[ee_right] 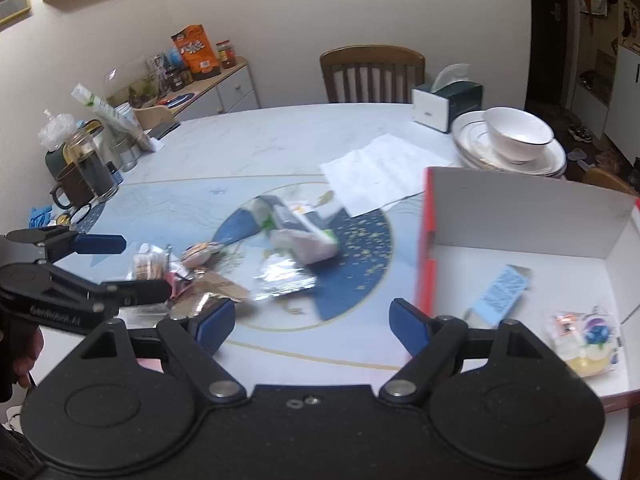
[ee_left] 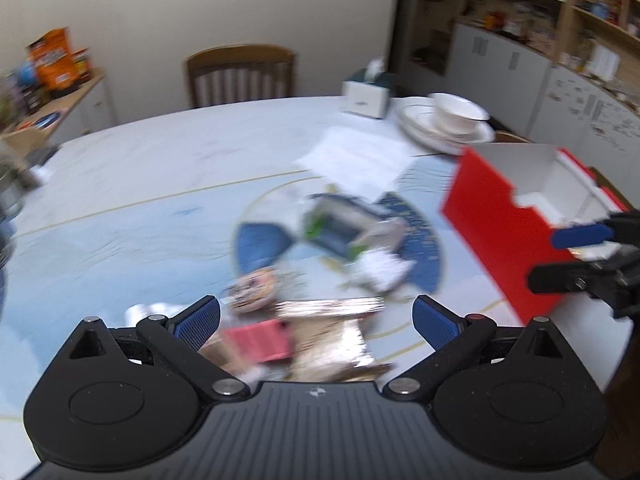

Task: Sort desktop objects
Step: 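Return both tools from the shoebox to the pile on the table, then grasp the cotton swab bag with left tool while right tool grasps gold foil packet, then carry the swab bag with left tool while right tool carries foil packet into shoebox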

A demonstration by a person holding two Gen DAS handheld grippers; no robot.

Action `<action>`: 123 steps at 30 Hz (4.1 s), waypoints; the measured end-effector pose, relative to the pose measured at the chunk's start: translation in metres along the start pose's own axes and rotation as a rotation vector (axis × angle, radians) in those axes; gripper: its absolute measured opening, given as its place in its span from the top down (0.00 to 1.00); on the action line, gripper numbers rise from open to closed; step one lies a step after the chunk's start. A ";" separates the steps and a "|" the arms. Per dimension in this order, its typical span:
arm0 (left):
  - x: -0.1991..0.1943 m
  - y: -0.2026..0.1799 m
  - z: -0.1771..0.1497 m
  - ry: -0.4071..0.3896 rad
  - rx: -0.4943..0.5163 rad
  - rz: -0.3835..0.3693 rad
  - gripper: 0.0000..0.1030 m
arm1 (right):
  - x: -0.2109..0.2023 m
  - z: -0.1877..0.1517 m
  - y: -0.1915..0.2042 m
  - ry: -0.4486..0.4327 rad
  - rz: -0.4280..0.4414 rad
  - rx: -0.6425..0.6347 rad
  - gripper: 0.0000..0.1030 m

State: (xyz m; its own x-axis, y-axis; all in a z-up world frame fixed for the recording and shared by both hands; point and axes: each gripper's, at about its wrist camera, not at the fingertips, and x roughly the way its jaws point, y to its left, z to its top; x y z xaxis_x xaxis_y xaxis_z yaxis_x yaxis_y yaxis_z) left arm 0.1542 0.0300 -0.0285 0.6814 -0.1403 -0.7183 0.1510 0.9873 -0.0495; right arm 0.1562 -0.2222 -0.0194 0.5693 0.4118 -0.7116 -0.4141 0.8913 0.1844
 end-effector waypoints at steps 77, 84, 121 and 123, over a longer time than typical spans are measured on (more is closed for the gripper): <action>0.054 0.087 -0.033 0.130 -0.124 0.015 0.68 | 0.131 -0.009 0.091 0.184 0.041 0.001 0.53; 0.046 0.083 -0.037 0.130 -0.133 0.007 0.68 | 0.119 -0.015 0.085 0.175 0.039 0.012 0.54; -0.016 -0.010 0.002 0.033 -0.084 -0.077 0.69 | 0.006 0.006 0.026 -0.004 0.075 0.034 0.54; -0.017 -0.018 0.006 0.028 -0.077 -0.085 0.69 | 0.001 0.007 0.020 -0.005 0.069 0.033 0.54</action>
State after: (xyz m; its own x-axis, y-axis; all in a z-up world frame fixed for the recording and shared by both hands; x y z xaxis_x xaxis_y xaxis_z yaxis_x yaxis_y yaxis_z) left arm 0.1446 0.0137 -0.0114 0.6480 -0.2223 -0.7285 0.1508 0.9750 -0.1634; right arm 0.1535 -0.2024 -0.0116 0.5442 0.4730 -0.6929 -0.4285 0.8668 0.2552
